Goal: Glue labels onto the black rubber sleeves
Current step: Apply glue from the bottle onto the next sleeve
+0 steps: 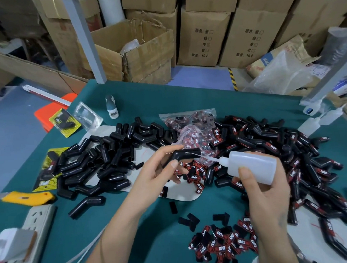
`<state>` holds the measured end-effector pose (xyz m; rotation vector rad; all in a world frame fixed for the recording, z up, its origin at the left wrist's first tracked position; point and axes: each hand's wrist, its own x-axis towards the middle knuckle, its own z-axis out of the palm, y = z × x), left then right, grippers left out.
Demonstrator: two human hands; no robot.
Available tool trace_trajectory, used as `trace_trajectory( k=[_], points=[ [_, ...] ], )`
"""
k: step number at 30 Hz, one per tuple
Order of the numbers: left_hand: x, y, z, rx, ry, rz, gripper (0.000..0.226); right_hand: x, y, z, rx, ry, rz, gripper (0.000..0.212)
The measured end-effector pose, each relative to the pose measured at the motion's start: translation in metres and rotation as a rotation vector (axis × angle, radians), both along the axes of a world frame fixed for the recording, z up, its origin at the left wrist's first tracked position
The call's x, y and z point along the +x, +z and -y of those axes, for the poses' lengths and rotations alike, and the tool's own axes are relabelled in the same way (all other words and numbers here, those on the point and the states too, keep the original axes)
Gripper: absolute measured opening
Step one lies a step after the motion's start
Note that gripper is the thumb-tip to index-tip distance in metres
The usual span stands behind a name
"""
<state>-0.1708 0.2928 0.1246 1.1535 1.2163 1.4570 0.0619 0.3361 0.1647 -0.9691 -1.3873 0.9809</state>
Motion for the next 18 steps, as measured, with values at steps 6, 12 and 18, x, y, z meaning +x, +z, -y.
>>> trace_trajectory(
  k=[6, 12, 18],
  points=[
    [0.014, -0.036, 0.007, -0.135, 0.1, 0.27, 0.038, -0.006, -0.033, 0.007, -0.115, -0.007, -0.045, 0.027],
    [0.017, -0.046, 0.01, -0.138, 0.064, 0.385, 0.049, -0.004, -0.042, 0.011, -0.103, -0.019, 0.01, 0.028],
    [0.018, -0.047, 0.011, -0.153, 0.087, 0.431, 0.04, -0.004, -0.045, 0.012, -0.059, -0.027, 0.075, 0.026]
  ],
)
